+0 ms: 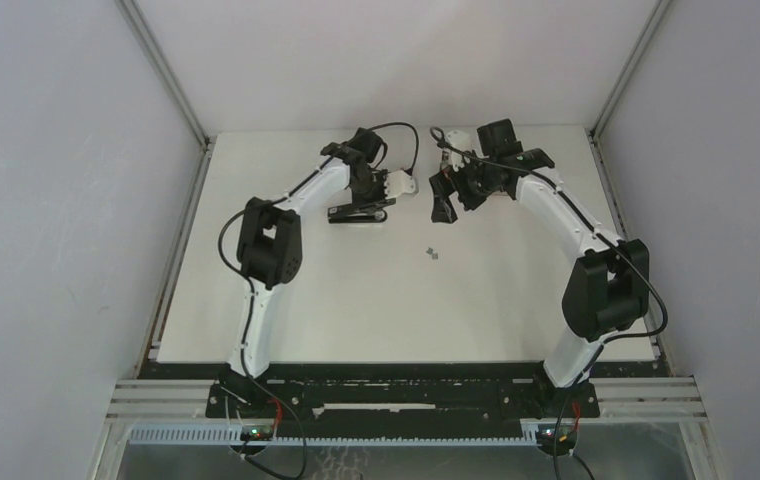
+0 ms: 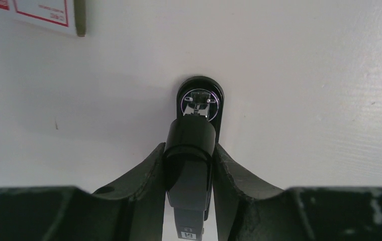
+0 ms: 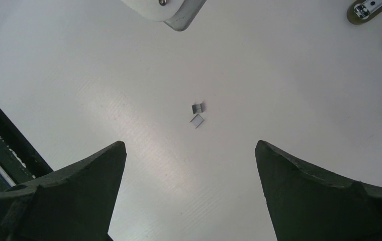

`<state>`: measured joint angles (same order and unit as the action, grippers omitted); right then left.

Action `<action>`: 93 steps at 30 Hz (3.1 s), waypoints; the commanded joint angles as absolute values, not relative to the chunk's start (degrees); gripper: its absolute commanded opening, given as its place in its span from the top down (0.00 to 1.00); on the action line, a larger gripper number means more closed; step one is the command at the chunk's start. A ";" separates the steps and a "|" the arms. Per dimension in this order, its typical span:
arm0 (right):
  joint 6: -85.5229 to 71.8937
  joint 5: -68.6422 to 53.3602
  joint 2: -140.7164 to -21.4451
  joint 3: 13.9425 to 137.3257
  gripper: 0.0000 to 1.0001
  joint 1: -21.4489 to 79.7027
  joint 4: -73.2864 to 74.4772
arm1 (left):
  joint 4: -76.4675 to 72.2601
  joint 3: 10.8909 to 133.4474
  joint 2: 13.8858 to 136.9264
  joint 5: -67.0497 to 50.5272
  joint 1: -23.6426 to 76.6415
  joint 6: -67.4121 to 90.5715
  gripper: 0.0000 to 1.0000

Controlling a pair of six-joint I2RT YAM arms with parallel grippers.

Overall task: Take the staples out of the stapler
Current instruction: Pick up the stapler from the center of the board, then unload the staple.

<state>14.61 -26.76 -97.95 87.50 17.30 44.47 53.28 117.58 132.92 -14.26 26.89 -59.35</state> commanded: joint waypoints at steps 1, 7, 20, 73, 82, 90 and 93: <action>13.49 -33.53 -95.25 88.95 0.00 15.41 43.69 | 45.20 113.28 123.11 -14.42 27.34 -50.94 1.00; 8.61 -42.05 -97.56 88.96 0.03 13.57 42.86 | 40.19 106.73 116.26 -17.53 27.35 -41.41 1.00; -9.25 -58.06 -111.26 87.88 0.18 11.63 33.56 | 23.54 86.70 104.81 -26.79 27.37 -21.46 1.00; -17.36 -60.92 -122.04 92.40 0.40 12.90 30.62 | 13.45 74.81 97.16 -24.94 33.31 -17.05 1.00; -16.72 -60.11 -121.16 93.00 0.41 14.46 30.17 | 13.61 74.93 97.42 -24.97 33.38 -17.21 1.00; -16.63 -59.74 -121.48 93.28 0.41 15.12 30.34 | 13.43 74.66 97.43 -24.88 33.40 -17.27 1.00; -17.76 -61.29 -122.75 93.18 0.41 15.05 29.92 | 13.29 74.63 97.34 -24.83 33.40 -17.14 1.00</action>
<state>-17.72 -59.09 -125.12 91.24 14.96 31.11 18.00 75.68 100.42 -24.12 32.99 -17.10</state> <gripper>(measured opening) 0.589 0.375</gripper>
